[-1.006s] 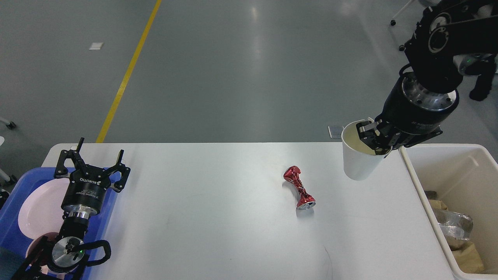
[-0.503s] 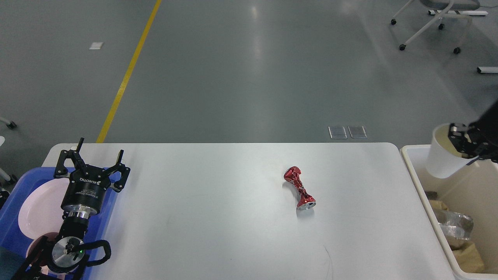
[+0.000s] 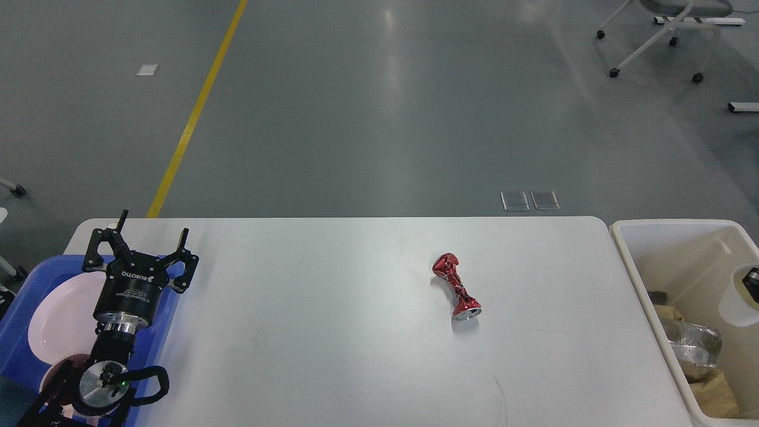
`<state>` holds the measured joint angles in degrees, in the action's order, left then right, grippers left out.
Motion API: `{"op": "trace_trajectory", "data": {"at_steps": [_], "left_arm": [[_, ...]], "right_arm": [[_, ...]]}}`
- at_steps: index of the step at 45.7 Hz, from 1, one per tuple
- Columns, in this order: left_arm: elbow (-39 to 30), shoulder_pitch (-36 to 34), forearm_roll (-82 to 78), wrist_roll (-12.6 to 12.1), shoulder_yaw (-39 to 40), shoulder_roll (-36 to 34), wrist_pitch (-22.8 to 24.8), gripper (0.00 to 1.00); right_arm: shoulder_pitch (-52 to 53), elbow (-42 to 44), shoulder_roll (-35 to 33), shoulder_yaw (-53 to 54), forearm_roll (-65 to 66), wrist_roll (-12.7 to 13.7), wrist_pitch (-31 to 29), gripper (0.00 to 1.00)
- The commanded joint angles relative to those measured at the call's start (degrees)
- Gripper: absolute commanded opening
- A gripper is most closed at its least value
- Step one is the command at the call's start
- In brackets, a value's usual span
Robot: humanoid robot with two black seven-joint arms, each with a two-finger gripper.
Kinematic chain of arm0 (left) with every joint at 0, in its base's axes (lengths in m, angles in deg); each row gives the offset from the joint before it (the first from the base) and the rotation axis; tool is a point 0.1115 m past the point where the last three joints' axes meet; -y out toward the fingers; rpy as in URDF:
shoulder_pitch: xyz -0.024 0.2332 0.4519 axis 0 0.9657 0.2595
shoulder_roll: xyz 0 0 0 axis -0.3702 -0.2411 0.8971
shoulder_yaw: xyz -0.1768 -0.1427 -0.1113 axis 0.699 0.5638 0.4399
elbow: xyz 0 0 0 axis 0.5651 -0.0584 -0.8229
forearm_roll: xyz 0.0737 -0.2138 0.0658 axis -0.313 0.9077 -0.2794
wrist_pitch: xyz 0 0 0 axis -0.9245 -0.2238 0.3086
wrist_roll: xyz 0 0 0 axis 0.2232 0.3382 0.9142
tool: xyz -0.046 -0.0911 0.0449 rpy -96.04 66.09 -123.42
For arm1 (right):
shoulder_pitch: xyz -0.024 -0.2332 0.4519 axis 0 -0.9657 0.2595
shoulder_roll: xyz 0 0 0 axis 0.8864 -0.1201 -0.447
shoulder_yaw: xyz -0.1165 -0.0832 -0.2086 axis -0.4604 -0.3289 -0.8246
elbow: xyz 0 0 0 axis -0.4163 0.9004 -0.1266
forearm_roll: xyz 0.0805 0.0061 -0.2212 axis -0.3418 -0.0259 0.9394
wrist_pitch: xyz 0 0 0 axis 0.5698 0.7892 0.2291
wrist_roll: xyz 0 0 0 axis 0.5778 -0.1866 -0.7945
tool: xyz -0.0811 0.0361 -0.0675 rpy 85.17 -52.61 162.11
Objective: Tidy desktop
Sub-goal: 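Carry the paper cup into the bin and release it, then raise the right gripper up out of the bin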
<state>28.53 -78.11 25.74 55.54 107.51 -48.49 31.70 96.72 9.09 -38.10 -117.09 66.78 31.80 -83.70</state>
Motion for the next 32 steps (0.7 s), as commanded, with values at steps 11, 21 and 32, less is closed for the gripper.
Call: {"op": "trace_trajectory", "data": {"at_steps": [11, 21, 32], "left_arm": [[0.0, 0.0, 0.0, 0.0, 0.0, 0.0, 0.0, 0.96], [0.0, 0.0, 0.0, 0.0, 0.0, 0.0, -0.1, 0.96], [0.0, 0.0, 0.0, 0.0, 0.0, 0.0, 0.0, 0.96]], "right_arm": [[-29.3, 26.2, 18.4, 12.1, -0.3, -0.1, 18.4, 0.0], [-36.7, 36.2, 27.5, 12.1, -1.0, -0.1, 21.4, 0.0], [-37.2, 36.4, 27.9, 12.1, -1.0, 0.2, 21.6, 0.0]]}}
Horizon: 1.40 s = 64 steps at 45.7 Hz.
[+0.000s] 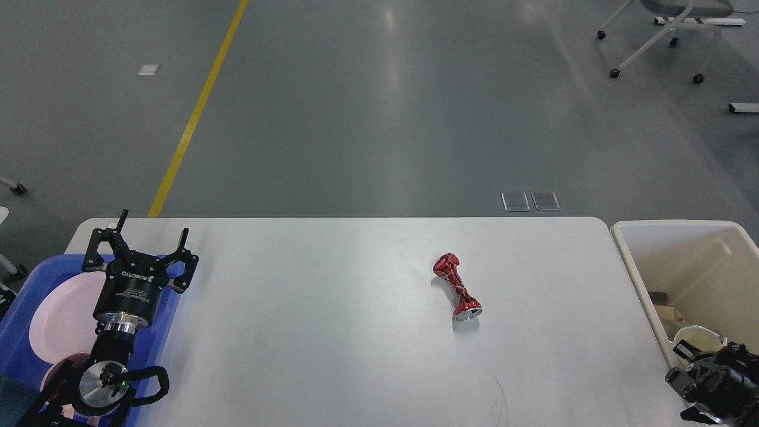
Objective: Tidy desktop
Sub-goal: 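Raise the right gripper up out of the bin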
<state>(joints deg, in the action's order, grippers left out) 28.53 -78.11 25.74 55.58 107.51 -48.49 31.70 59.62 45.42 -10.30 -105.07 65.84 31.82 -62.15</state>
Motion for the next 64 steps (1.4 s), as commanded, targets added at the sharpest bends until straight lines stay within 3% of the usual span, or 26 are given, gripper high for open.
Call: {"op": "trace_trajectory", "data": {"at_steps": [1, 5, 6, 10, 12, 13, 37, 46, 55, 64], "left_arm": [[0.0, 0.0, 0.0, 0.0, 0.0, 0.0, 0.0, 0.96], [0.0, 0.0, 0.0, 0.0, 0.0, 0.0, -0.1, 0.96], [0.0, 0.0, 0.0, 0.0, 0.0, 0.0, -0.1, 0.96], [0.0, 0.0, 0.0, 0.0, 0.0, 0.0, 0.0, 0.96], [0.0, 0.0, 0.0, 0.0, 0.0, 0.0, 0.0, 0.96], [0.0, 0.0, 0.0, 0.0, 0.0, 0.0, 0.0, 0.96], [0.0, 0.0, 0.0, 0.0, 0.0, 0.0, -0.1, 0.96], [0.0, 0.0, 0.0, 0.0, 0.0, 0.0, -0.1, 0.96], [0.0, 0.0, 0.0, 0.0, 0.0, 0.0, 0.0, 0.96], [0.0, 0.0, 0.0, 0.0, 0.0, 0.0, 0.0, 0.96]], "right_arm": [[-0.1, 0.0, 0.0, 0.0, 0.0, 0.2, 0.1, 0.0], [-0.1, 0.0, -0.2, 0.0, 0.0, 0.3, 0.3, 0.0], [-0.1, 0.0, -0.3, 0.0, 0.0, 0.3, 0.5, 0.11], [-0.7, 0.0, -0.7, -0.5, 0.0, 0.2, 3.1, 0.77], [-0.7, 0.0, -0.8, -0.4, -0.1, 0.2, 4.4, 0.98], [-0.7, -0.2, -0.9, -0.2, -0.1, 0.2, 4.6, 1.0], [2.0, -1.7, -1.3, 0.0, 0.9, 0.2, 3.9, 1.0], [8.3, -11.0, -7.4, -0.6, 3.0, 0.3, 0.6, 1.0], [23.0, -26.2, -15.6, -2.2, 14.1, 0.6, -7.6, 1.0], [44.5, -37.6, -16.7, -14.5, 16.5, 0.6, -26.1, 1.0]]}}
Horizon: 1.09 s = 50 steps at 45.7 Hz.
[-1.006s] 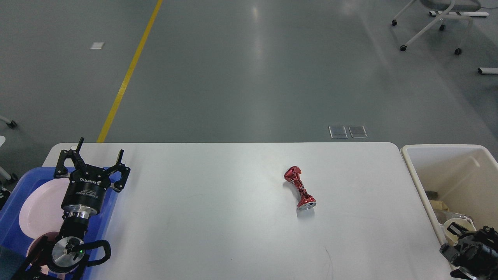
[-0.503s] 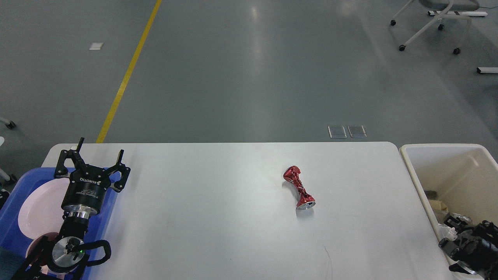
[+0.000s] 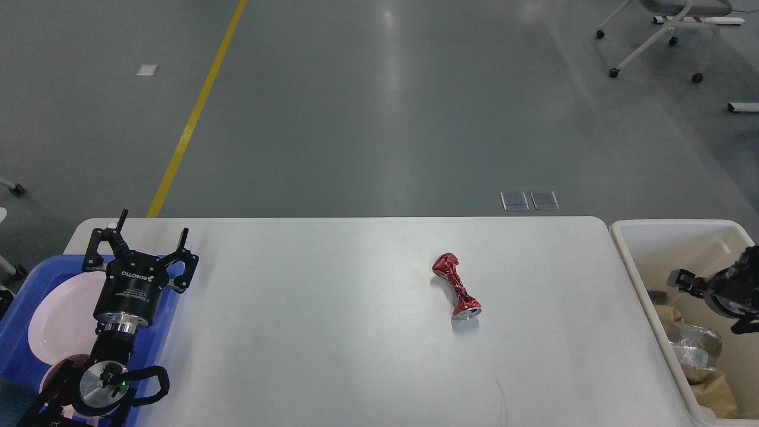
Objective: Tidy desktop
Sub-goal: 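Raise the right gripper up out of the bin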
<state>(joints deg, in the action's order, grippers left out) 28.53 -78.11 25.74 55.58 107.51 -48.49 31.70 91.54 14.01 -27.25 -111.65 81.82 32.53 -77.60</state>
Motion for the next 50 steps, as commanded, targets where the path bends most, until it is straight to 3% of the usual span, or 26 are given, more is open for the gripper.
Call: {"op": "trace_trajectory", "data": {"at_steps": [1, 15, 22, 33, 40, 50], "left_arm": [[0.0, 0.0, 0.0, 0.0, 0.0, 0.0, 0.0, 0.96], [0.0, 0.0, 0.0, 0.0, 0.0, 0.0, -0.1, 0.96], [0.0, 0.0, 0.0, 0.0, 0.0, 0.0, 0.0, 0.96], [0.0, 0.0, 0.0, -0.1, -0.1, 0.0, -0.1, 0.96], [0.0, 0.0, 0.0, 0.0, 0.0, 0.0, -0.1, 0.96], [0.0, 0.0, 0.0, 0.0, 0.0, 0.0, 0.0, 0.96]], "right_arm": [[15.4, -7.4, 0.7, -9.6, 0.3, -0.1, -13.0, 1.0], [48.0, -22.8, 7.9, -16.2, -0.4, 0.0, -38.2, 1.0], [61.5, -32.3, 9.6, -16.2, -1.8, 0.1, -46.0, 1.0], [80.5, -48.9, 14.1, -17.6, -15.5, 0.1, -45.8, 1.0], [87.1, -52.6, 14.6, -18.4, -23.1, 0.1, -44.9, 1.0], [89.9, -53.3, 15.5, -22.4, -24.1, 0.2, -44.1, 1.0]]}}
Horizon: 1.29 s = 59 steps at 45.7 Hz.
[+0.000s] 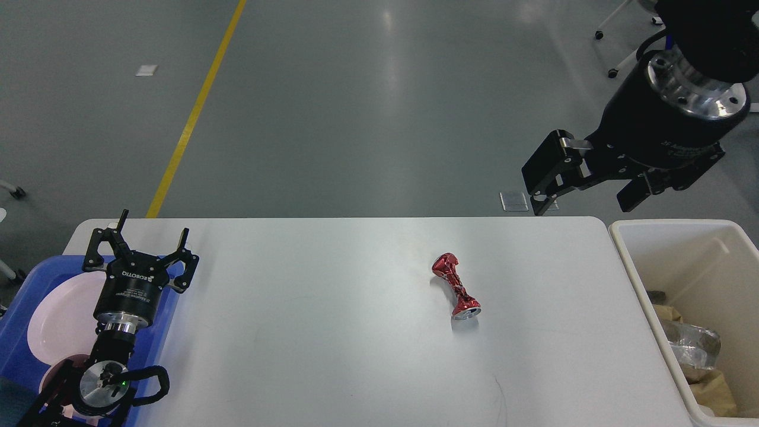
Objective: Tidy desktop
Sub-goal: 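Raise the right gripper up out of the bin, then move the right gripper down to the red can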
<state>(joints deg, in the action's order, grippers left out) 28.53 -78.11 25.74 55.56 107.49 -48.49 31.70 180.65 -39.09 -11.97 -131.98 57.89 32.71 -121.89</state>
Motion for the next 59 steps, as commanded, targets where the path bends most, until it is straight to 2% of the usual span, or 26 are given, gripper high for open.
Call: {"op": "trace_trajectory", "data": {"at_steps": [1, 18, 24, 28, 35, 41, 44, 55, 59], "left_arm": [[0.0, 0.0, 0.0, 0.0, 0.0, 0.0, 0.0, 0.96], [0.0, 0.0, 0.0, 0.0, 0.0, 0.0, -0.1, 0.96], [0.0, 0.0, 0.0, -0.1, 0.0, 0.0, -0.1, 0.96], [0.0, 0.0, 0.0, 0.0, 0.0, 0.0, 0.0, 0.96], [0.0, 0.0, 0.0, 0.0, 0.0, 0.0, 0.0, 0.96], [0.0, 0.0, 0.0, 0.0, 0.0, 0.0, 0.0, 0.96], [0.0, 0.0, 0.0, 0.0, 0.0, 0.0, 0.0, 0.96], [0.0, 0.0, 0.0, 0.0, 0.0, 0.0, -0.1, 0.96], [0.0, 0.0, 0.0, 0.0, 0.0, 0.0, 0.0, 0.96]], "right_arm": [[1.0, -0.2, 0.3, -2.7, -0.2, 0.0, 0.2, 1.0], [0.8, 0.0, 1.3, -4.4, -0.8, -0.1, 1.2, 1.0], [-3.0, 0.6, 1.8, -4.1, -0.1, -0.1, 2.9, 1.0], [-8.7, 1.9, 2.8, -3.5, 0.4, -0.1, 7.2, 1.0], [-22.5, 6.8, 6.0, -3.2, 1.5, -0.2, 22.4, 1.0], [-34.5, 12.7, 10.8, -1.5, 5.8, -0.3, 30.5, 1.0], [-40.3, 16.4, 12.3, 0.2, 7.0, -0.3, 32.2, 1.0], [-58.3, 30.6, 15.0, 6.0, 13.1, -1.0, 32.4, 0.98], [-66.5, 38.2, 17.5, 8.5, 17.3, -1.0, 32.6, 0.98]]}}
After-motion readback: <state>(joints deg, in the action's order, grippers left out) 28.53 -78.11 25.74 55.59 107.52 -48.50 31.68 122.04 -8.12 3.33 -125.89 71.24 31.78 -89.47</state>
